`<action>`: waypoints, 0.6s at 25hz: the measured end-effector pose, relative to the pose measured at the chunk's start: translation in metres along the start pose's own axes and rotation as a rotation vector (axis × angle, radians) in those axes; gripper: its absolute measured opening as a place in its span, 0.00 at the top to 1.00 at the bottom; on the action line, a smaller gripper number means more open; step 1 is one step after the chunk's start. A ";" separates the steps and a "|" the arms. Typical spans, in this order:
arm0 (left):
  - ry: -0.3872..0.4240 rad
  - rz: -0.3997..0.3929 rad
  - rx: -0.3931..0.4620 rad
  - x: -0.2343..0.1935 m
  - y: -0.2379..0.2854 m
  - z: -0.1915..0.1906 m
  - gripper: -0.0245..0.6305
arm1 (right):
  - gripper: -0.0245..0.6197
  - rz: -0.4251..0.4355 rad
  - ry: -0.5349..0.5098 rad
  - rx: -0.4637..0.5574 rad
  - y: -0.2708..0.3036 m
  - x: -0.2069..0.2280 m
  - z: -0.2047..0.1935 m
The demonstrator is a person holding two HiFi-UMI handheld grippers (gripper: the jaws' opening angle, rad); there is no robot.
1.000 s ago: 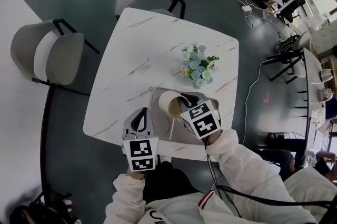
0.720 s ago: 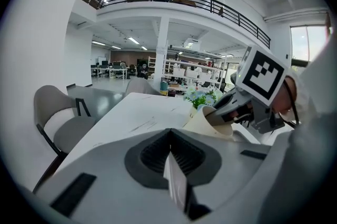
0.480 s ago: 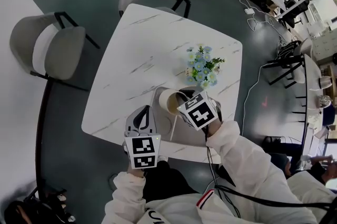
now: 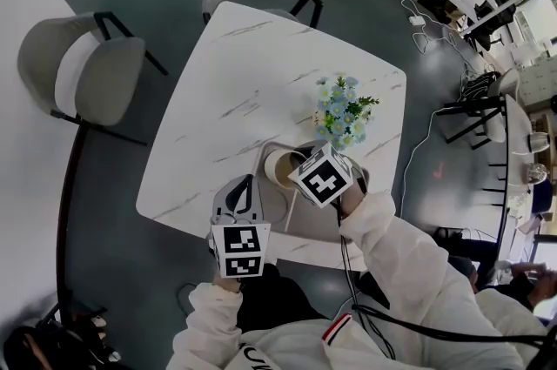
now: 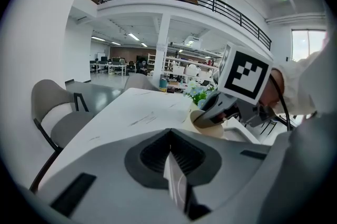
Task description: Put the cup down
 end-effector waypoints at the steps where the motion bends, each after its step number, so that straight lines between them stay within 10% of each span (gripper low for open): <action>1: 0.000 -0.002 -0.002 0.000 0.000 -0.001 0.95 | 0.91 -0.006 -0.015 -0.007 0.001 0.000 0.001; 15: -0.007 -0.011 -0.008 -0.004 -0.001 -0.008 0.95 | 0.91 0.030 -0.060 -0.092 0.013 -0.003 0.014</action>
Point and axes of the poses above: the fingertips, and each gripper's own axes: y forward along the fingers, x to its right, z out of its top, the point moved 7 cm from there along -y, backward along the fingers, and after that the axes turned 1 degree about -y, right-handed, at the moved point
